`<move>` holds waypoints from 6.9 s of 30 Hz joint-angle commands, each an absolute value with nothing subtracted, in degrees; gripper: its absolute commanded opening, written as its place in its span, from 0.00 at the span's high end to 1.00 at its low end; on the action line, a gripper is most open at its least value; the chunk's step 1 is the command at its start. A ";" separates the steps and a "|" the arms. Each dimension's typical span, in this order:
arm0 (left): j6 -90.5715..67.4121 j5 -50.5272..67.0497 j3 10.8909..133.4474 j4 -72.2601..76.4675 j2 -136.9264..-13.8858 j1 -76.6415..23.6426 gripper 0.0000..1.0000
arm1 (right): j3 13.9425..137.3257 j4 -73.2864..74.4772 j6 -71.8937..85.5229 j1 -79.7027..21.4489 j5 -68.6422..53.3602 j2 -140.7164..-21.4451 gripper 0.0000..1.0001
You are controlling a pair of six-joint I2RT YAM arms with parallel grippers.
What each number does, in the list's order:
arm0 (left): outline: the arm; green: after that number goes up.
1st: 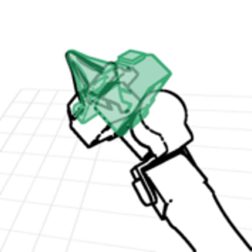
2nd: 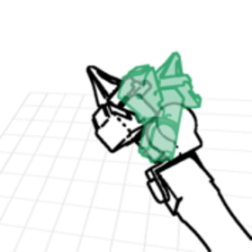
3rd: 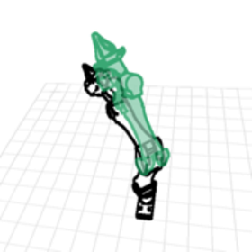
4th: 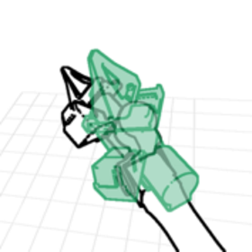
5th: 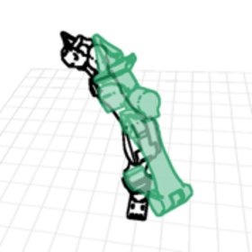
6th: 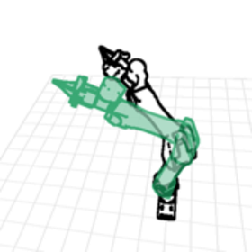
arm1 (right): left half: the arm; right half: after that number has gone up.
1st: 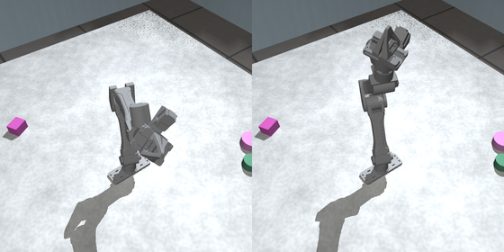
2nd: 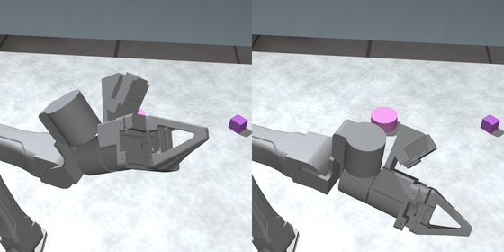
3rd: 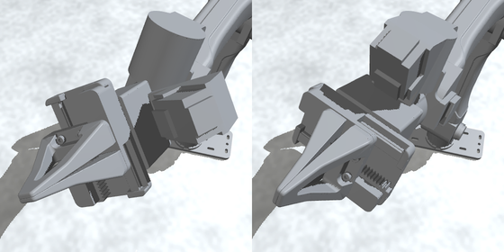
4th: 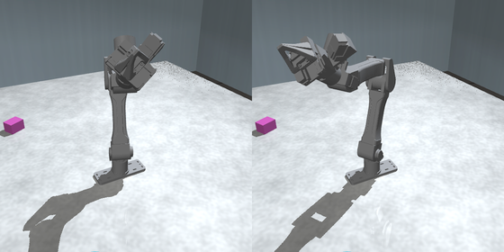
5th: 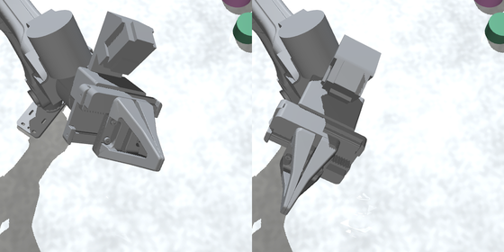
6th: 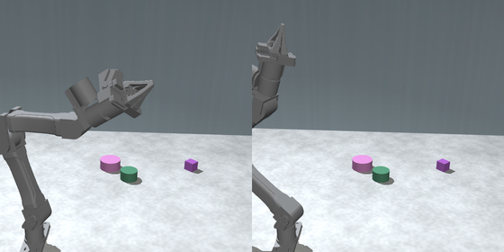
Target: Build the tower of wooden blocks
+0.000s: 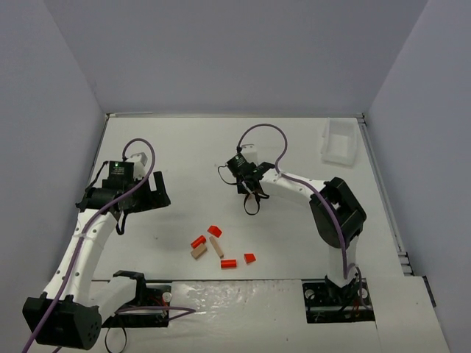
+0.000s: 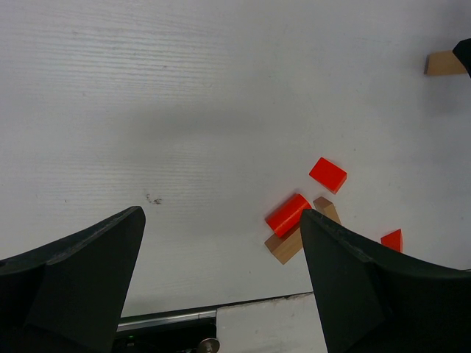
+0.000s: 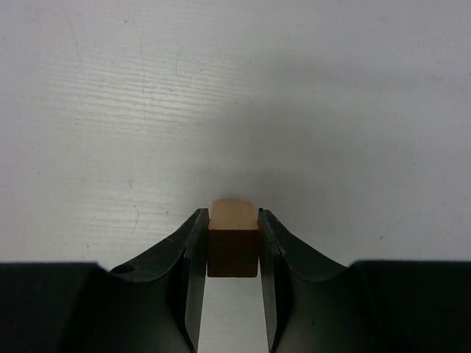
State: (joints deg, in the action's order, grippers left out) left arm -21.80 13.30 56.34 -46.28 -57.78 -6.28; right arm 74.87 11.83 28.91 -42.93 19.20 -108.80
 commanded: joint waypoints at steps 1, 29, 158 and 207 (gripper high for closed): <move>-22.42 13.89 56.77 -45.52 -57.74 -6.50 0.16 | 79.51 11.95 27.26 -41.34 20.22 -108.97 1.00; -22.24 18.81 55.72 -45.11 -58.68 -10.07 0.16 | 83.76 12.26 24.93 -37.67 16.41 -105.96 0.34; -9.82 -12.62 68.43 -39.59 -67.43 -54.39 1.00 | 81.70 11.69 19.33 -24.51 -43.13 -86.77 0.32; -3.82 -1.71 71.50 -24.30 -73.52 -47.95 1.00 | 81.04 11.78 17.45 -32.52 -49.53 -93.07 0.88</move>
